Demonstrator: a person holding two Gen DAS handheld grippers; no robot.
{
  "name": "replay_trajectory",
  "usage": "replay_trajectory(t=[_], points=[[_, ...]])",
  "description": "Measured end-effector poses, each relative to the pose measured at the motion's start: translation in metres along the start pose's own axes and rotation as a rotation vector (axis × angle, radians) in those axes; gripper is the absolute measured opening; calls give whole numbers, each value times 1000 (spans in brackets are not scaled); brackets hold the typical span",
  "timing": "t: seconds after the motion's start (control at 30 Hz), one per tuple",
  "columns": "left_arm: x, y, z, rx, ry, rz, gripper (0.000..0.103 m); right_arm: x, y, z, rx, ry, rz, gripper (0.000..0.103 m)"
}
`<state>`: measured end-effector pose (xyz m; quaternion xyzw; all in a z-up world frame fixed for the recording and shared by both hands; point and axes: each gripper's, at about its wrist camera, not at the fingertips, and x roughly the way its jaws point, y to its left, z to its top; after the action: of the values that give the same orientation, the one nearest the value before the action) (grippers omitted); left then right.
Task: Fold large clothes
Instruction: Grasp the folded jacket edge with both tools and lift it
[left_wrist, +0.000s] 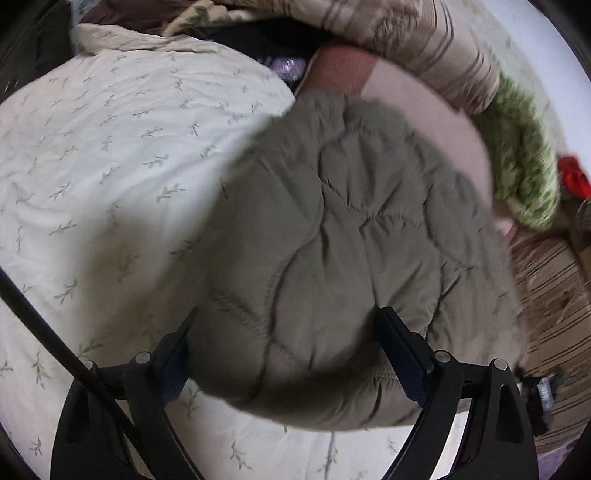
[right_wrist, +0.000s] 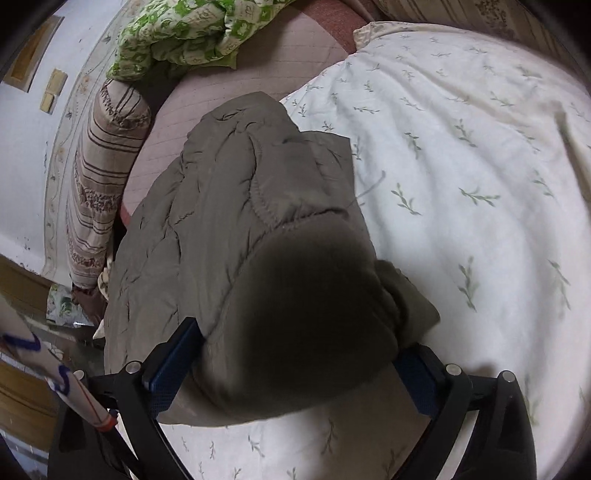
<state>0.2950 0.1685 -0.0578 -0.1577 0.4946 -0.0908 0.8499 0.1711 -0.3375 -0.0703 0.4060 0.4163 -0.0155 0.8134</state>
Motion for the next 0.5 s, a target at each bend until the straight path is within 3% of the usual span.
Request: replay_trajectory(t=[0.03,0.1,0.13,0.2,0.3,0.33,0.37,0.43,0.5], points=[[0,-5,-1,18,3,19,87,-1,2,1,-18,6,7,85],[-9,-9,-2,-6,10,-13,70,-10,8,5,-47,3,16,71],[-20,-11,-3,-17,3,-37,67,-15,9,6,-57,-4,23,62],[-42,-13,-8,-14,-21,-72,61,-33,11,7,-67,-34,53,55],[-48,-11,-22,-22,-5,-64,62,-41,4,5,-55,-37,56,55],[-42,-9,-24,-17,8,-36,63,-36,0,5,-53,-22,46,59],[-33,-7,-26,-18,20,-1,67,-30,-6,5,-36,-1,37,70],[-28,-2,-26,-47,24,9,69,-24,-16,5,23,11,36,81],[-37,-3,-26,-68,0,17,69,-31,-18,3,45,-8,39,81]])
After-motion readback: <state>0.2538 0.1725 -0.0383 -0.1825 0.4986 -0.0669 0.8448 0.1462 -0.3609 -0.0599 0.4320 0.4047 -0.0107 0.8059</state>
